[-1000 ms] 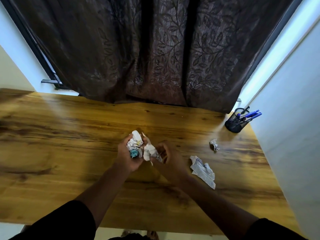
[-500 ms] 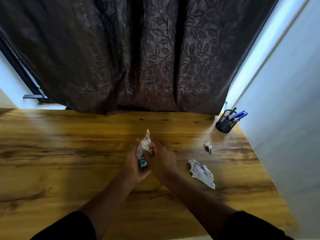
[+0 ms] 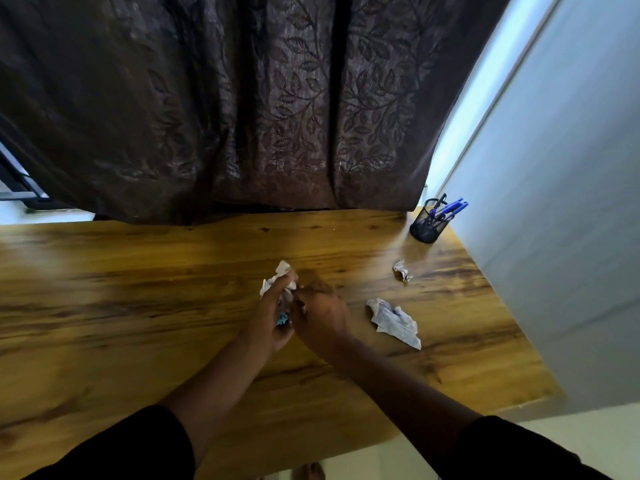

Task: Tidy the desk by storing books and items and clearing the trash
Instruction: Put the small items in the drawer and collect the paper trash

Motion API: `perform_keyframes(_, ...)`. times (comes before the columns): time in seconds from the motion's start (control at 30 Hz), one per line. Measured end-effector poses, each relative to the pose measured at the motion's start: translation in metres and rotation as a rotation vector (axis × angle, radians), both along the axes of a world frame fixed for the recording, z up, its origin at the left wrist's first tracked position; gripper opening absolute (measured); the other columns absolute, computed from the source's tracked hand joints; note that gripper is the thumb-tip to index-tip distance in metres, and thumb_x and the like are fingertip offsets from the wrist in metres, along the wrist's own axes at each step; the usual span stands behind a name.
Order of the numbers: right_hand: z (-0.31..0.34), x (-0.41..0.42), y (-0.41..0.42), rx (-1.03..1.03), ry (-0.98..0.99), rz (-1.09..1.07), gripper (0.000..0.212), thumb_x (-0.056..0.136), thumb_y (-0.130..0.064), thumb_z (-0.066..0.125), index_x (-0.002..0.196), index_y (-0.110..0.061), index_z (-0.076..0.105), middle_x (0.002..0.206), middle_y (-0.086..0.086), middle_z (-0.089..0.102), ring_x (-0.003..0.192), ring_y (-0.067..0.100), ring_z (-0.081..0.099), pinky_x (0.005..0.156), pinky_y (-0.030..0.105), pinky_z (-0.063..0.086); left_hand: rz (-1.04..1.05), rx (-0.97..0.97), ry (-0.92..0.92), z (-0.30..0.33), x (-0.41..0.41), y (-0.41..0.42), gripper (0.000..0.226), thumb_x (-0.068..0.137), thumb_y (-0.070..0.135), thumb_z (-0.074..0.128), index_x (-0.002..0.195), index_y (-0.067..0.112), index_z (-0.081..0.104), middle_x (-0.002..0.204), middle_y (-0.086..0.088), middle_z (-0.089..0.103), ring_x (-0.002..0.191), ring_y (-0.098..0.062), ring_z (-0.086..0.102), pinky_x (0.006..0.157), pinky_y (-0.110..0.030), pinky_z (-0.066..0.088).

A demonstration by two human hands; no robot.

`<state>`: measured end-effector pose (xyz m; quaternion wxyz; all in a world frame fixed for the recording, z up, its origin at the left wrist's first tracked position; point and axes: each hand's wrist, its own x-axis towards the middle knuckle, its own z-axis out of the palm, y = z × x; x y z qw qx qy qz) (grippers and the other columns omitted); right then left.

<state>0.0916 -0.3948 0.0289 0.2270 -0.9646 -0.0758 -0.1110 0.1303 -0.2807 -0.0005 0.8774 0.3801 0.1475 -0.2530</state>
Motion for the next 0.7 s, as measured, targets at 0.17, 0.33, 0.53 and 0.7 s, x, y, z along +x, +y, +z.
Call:
perform_keyframes(0.17,0.003,-0.011,-0.022,0.193,0.056,-0.044,0.018,0.099,-0.019,0.053,0.099,-0.015,0.070,0.091,-0.002,0.068,0.069,-0.001,0.052,0.059,0.011,0.038,0.001,0.100,0.102,0.005,0.002,-0.017,0.042,0.084,0.026,0.080,0.122,0.020,0.063,0.090,-0.006,0.072,0.068,-0.018,0.071,0.055,-0.026,0.052)
perform_keyframes(0.33,0.001,-0.012,-0.064,0.096,-0.094,-0.087,0.027,0.086,-0.013,0.066,0.113,-0.014,0.070,0.110,0.009,0.070,0.100,0.026,0.064,0.076,0.038,0.056,0.029,0.046,0.143,0.006,0.007,-0.033,0.043,0.082,0.020,0.081,0.122,0.014,0.065,0.108,-0.010,0.074,0.085,-0.025,0.075,0.071,-0.035,0.061)
perform_keyframes(0.53,-0.017,-0.015,-0.146,-0.394,0.437,-0.322,0.048,0.091,-0.042,0.060,0.137,-0.037,0.047,0.139,0.008,0.043,0.128,0.035,0.041,0.098,0.050,0.041,0.095,-0.014,0.222,0.003,0.008,-0.054,0.031,0.085,0.013,0.078,0.113,0.012,0.063,0.087,-0.007,0.068,0.072,-0.017,0.067,0.052,-0.026,0.055)
perform_keyframes(0.7,-0.029,-0.017,-0.182,-0.254,0.555,-0.222,0.047,0.091,-0.026,0.065,0.134,-0.040,0.051,0.129,0.005,0.046,0.121,0.031,0.049,0.089,0.045,0.053,0.140,-0.023,0.211,0.005,0.008,-0.070,0.023,0.087,0.014,0.077,0.105,0.015,0.065,0.087,-0.005,0.067,0.076,-0.016,0.066,0.055,-0.025,0.057)
